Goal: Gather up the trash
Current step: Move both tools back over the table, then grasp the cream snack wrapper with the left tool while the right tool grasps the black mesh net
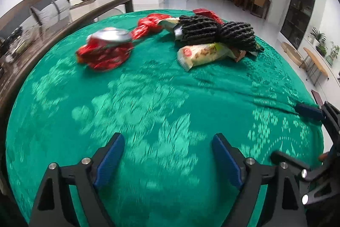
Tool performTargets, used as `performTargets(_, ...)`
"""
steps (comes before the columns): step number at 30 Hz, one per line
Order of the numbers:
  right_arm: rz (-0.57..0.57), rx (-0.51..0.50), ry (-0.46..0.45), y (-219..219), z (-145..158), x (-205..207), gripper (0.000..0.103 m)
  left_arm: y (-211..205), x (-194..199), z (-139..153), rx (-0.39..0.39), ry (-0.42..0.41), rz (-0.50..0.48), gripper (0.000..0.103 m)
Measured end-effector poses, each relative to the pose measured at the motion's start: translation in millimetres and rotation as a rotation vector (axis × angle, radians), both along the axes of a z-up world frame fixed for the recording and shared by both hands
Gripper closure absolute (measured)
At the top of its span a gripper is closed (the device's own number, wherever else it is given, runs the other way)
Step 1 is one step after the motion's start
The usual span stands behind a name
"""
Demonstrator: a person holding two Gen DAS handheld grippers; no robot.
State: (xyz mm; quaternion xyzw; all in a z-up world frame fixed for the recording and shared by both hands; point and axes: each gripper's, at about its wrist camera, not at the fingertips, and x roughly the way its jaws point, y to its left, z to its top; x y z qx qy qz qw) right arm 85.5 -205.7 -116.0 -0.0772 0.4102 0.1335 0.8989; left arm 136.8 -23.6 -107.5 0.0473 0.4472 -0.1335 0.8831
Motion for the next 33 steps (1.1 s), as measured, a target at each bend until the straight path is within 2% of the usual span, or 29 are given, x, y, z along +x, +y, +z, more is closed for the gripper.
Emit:
performTargets(4,-0.003,0.006,0.002,-5,1,-1,0.002,-12,32,19,-0.039,-0.059,-0.092,0.015)
performTargets(7,-0.001,0.010,0.003,-8,1,-2,0.002,-28,61,25,-0.027,-0.092,-0.179,0.015)
performTargets(12,-0.002,0.018,0.005,-12,1,-3,0.002,-54,96,9,0.084,-0.084,-0.303,0.015)
performTargets(17,0.008,0.018,0.003,-13,1,-6,0.002,-66,100,3,0.079,-0.080,-0.431,0.018)
performTargets(18,0.008,0.019,0.003,-14,1,-6,0.002,-67,98,3,0.087,-0.086,-0.449,0.023)
performTargets(19,0.007,0.021,0.004,-15,1,-5,0.002,-68,97,2,0.090,-0.080,-0.457,0.047)
performTargets(20,0.005,0.025,0.006,-15,1,-5,0.002,-65,96,3,0.062,-0.061,-0.462,0.063)
performTargets(22,0.000,0.031,0.007,-17,2,-4,0.002,-60,90,6,0.046,-0.048,-0.444,0.076)
performTargets(26,-0.012,0.056,0.012,-21,4,-1,0.002,-42,58,14,0.067,-0.051,-0.366,0.076)
performTargets(31,-0.011,0.044,0.010,-21,2,-2,0.002,1,12,15,0.004,0.035,-0.203,0.076)
performTargets(33,-0.008,0.024,0.003,-18,0,-3,0.002,14,-2,14,-0.032,0.041,-0.175,0.074)
